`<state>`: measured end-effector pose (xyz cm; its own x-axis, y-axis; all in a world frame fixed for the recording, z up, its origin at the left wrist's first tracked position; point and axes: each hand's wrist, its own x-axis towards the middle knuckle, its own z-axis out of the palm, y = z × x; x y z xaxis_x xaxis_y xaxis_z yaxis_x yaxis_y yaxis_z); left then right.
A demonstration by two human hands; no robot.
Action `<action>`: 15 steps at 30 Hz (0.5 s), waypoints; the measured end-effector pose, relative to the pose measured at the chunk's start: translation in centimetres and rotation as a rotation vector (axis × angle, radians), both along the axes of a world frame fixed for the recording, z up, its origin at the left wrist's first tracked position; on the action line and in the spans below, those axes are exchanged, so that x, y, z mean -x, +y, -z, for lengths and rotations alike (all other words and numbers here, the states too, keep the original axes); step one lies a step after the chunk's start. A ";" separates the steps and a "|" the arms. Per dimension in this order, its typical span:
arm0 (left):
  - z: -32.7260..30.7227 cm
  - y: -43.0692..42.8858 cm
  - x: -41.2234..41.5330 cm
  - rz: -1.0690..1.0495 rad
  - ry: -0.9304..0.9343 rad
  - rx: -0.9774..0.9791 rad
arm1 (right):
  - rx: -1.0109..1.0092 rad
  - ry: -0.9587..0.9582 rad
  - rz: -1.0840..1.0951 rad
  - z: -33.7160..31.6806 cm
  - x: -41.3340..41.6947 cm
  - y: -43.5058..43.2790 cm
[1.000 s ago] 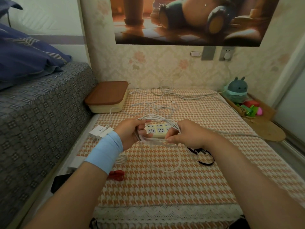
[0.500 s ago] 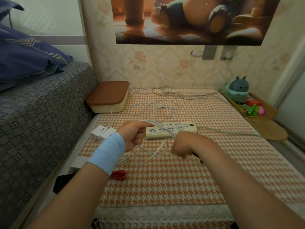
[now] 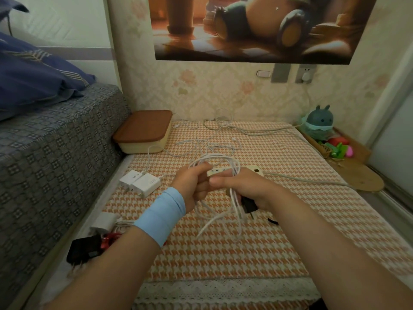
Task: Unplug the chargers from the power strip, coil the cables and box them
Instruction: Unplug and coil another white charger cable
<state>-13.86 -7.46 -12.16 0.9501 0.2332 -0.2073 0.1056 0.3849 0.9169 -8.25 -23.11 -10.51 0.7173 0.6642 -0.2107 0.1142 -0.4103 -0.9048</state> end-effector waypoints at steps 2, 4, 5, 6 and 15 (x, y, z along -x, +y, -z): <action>-0.1 -0.1 -0.1 -0.084 -0.049 0.126 | 0.074 0.040 -0.116 0.3 0.5 0.6; -0.3 0.1 0.0 -0.140 -0.096 0.188 | 0.175 0.063 -0.235 0.6 0.9 0.9; -0.4 0.1 0.0 -0.160 -0.118 0.206 | 0.198 0.081 -0.271 0.9 1.3 1.2; -0.6 0.0 0.1 -0.174 -0.142 0.216 | 0.195 0.108 -0.286 1.0 1.6 1.4; -2.4 1.2 1.2 0.050 -0.221 0.110 | 0.256 0.162 -0.324 -0.2 1.8 1.6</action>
<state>-15.02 -6.23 -9.74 0.9850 0.1718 -0.0146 -0.0712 0.4826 0.8729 -10.05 -21.46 -10.29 0.4243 0.7614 -0.4902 0.1388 -0.5896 -0.7957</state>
